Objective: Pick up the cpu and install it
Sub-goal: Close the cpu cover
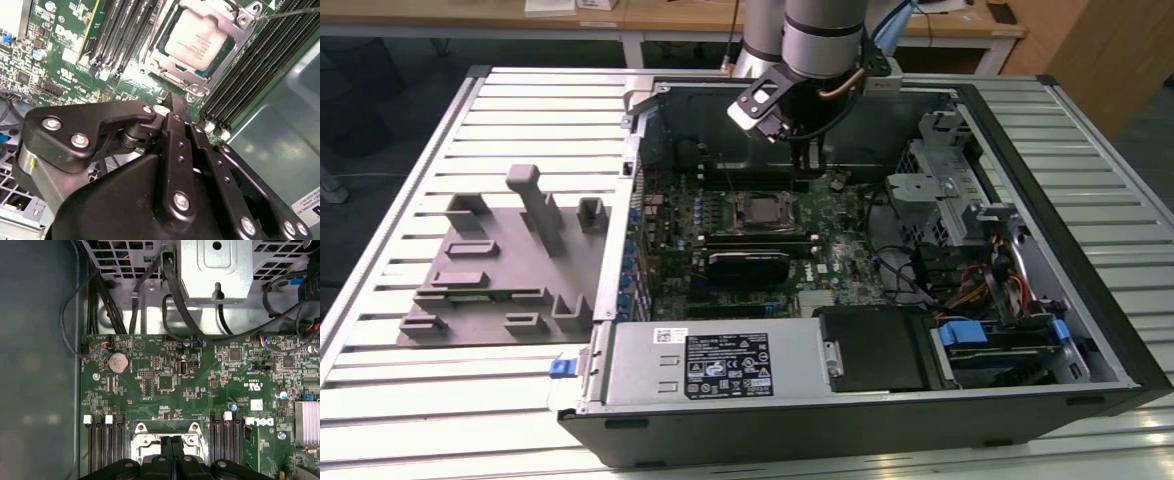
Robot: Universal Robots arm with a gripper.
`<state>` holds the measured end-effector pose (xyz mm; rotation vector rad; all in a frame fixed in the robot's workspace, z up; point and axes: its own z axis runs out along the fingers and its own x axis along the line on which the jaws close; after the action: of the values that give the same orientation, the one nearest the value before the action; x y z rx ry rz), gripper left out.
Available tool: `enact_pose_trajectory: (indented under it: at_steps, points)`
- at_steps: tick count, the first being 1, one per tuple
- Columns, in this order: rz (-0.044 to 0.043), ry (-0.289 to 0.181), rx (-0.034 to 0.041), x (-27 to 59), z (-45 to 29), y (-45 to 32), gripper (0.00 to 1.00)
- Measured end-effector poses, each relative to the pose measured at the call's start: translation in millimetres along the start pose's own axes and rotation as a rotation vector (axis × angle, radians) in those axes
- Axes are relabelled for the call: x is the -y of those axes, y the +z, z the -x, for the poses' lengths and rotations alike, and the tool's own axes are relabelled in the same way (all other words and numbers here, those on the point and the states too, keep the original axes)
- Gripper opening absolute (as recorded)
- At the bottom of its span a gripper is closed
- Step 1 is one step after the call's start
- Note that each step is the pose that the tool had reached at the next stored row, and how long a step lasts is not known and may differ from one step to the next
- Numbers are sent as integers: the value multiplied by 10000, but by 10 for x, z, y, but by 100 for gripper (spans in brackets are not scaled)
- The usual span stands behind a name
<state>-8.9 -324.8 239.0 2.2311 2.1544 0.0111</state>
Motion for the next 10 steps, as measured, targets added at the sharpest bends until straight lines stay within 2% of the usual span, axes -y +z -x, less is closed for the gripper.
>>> enact_pose_trajectory:
  at_steps: [5,10]
  points:
    - [0,1,0,5,0,0,11]
    - [-1,1,0,77,3,6,11]
